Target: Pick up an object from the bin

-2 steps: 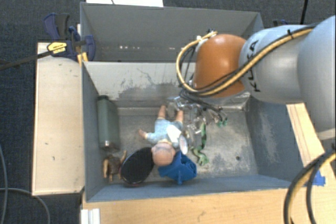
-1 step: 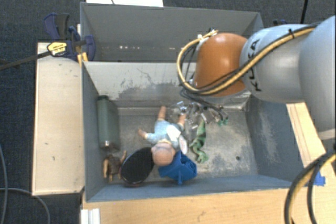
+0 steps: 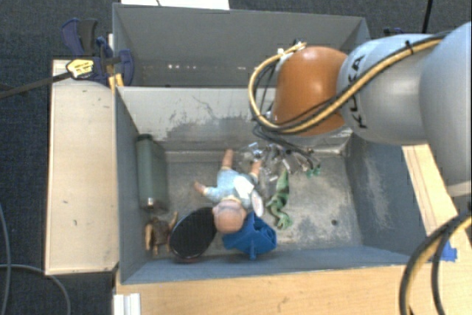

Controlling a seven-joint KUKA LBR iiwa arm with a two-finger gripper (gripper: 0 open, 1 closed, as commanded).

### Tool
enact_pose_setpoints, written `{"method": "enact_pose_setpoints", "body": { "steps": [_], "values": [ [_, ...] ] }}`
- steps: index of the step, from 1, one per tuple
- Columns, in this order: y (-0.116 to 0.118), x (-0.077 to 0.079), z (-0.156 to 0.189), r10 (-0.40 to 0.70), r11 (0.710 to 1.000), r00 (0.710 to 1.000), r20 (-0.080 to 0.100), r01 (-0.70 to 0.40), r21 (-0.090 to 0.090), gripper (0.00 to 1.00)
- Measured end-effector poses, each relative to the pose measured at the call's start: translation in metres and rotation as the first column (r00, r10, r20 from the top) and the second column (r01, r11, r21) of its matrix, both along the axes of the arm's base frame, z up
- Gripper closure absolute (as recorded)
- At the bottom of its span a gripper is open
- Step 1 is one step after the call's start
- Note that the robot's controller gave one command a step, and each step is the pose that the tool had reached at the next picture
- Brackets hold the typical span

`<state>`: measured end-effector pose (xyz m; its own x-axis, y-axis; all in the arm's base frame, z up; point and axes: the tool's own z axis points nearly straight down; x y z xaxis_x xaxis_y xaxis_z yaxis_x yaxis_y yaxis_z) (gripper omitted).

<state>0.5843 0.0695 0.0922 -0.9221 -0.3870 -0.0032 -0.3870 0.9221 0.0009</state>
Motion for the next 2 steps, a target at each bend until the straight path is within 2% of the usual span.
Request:
{"method": "enact_pose_setpoints", "body": {
  "steps": [1,2],
  "values": [
    [-0.017,-0.011,0.048,-0.027,1.000,1.000,-0.006,0.027,-0.001,1.00],
    [-0.019,-0.019,0.114,-0.076,0.997,0.997,-0.003,0.076,-0.001,1.00]
  ]
}}
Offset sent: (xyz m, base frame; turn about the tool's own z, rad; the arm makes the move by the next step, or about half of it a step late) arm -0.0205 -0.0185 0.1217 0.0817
